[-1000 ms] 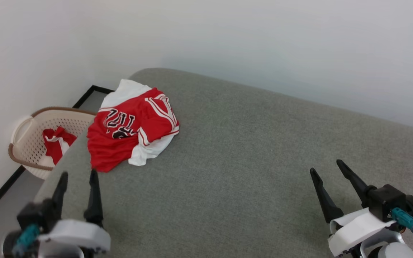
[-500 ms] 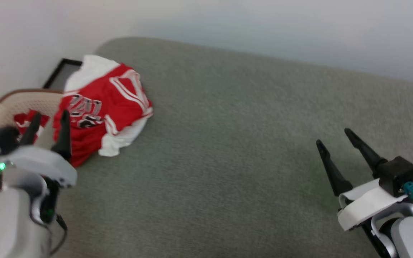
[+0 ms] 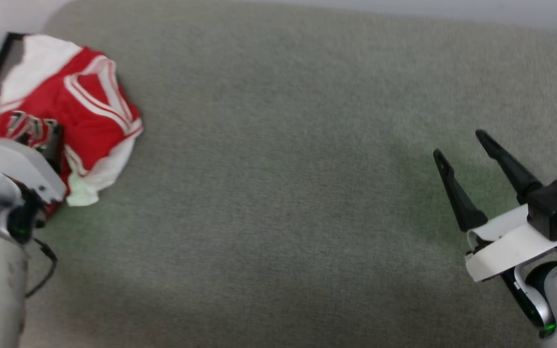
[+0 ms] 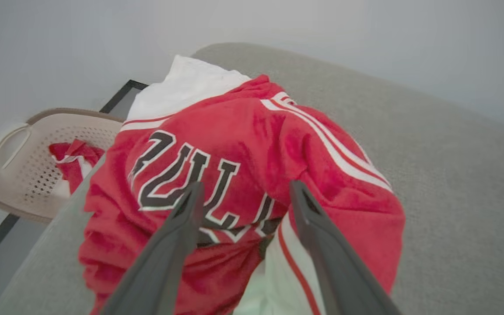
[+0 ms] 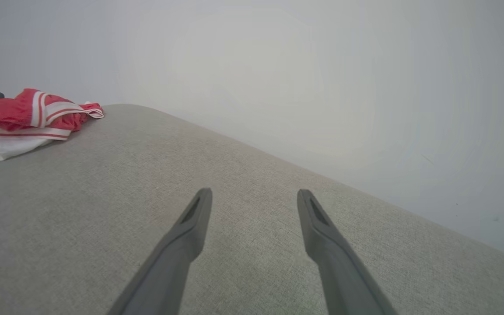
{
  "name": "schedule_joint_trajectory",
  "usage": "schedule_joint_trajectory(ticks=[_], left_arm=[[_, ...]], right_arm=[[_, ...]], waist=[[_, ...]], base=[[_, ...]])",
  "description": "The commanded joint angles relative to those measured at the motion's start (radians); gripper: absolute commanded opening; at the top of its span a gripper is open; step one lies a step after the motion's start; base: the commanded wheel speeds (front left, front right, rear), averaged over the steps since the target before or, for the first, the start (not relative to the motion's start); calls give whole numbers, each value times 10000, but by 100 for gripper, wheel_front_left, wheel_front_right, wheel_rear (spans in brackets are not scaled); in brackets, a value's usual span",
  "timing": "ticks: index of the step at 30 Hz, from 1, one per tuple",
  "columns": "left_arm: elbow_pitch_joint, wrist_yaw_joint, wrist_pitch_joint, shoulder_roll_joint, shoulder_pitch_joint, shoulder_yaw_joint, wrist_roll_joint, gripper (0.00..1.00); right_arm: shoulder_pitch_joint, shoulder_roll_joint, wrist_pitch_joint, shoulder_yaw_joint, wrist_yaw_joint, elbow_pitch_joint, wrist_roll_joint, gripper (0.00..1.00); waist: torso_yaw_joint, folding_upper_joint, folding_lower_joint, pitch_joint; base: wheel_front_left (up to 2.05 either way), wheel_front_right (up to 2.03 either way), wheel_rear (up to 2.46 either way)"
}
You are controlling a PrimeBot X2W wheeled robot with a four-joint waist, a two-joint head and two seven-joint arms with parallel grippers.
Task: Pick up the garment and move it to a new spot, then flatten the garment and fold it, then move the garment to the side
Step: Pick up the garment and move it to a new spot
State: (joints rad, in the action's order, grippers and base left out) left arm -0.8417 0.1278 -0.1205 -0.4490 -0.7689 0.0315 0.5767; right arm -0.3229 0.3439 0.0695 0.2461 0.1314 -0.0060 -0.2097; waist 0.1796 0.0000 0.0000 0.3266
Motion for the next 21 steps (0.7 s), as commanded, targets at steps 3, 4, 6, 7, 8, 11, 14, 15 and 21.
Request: schedule_joint_trajectory(ticks=[3,4,6,7,8,11,14,15,21], left_arm=[[-902,29,-434,-154,-681,10,250,100],[-1192,29,-571,-177,-870,36,277,100],[-1793,-16,-854,-189,-1165,64,339,100],[-2094,-97,-974,-200,-1314,51,379,100],[-2338,-154,-1085,-201,-1454,61,380,100],[-3047,-224,-1443,-125,-1694,156,360,100],[-3579,-216,-1672,70,-1804,256,374,100],[-3720,-215,-1729,123,-1846,266,403,100],[-3984,-122,-1301,215,-2090,396,384,0]], right_arm=[[-274,100,-175,28,-14,-346,67,100],[-327,115,-257,34,-14,-459,69,100],[-402,164,-362,31,-14,-647,81,100],[-418,193,-427,41,-14,-743,104,100],[-443,209,-488,37,-14,-828,111,100],[-502,273,-666,12,-14,-1071,125,100],[-528,340,-824,-54,-14,-1270,117,100],[-534,350,-869,-65,-14,-1327,122,100],[-496,298,-990,-136,-14,-1461,143,100]], waist=[[-530,0,0,849],[-563,0,0,945],[-609,0,0,1093],[-625,0,0,1157],[-638,0,0,1205],[-658,0,0,1310],[-632,0,0,1369],[-618,0,0,1379],[-487,0,0,1290]], base=[[0,0,0],[0,0,0],[0,0,0],[0,0,0],[0,0,0],[0,0,0],[0,0,0],[0,0,0],[0,0,0]])
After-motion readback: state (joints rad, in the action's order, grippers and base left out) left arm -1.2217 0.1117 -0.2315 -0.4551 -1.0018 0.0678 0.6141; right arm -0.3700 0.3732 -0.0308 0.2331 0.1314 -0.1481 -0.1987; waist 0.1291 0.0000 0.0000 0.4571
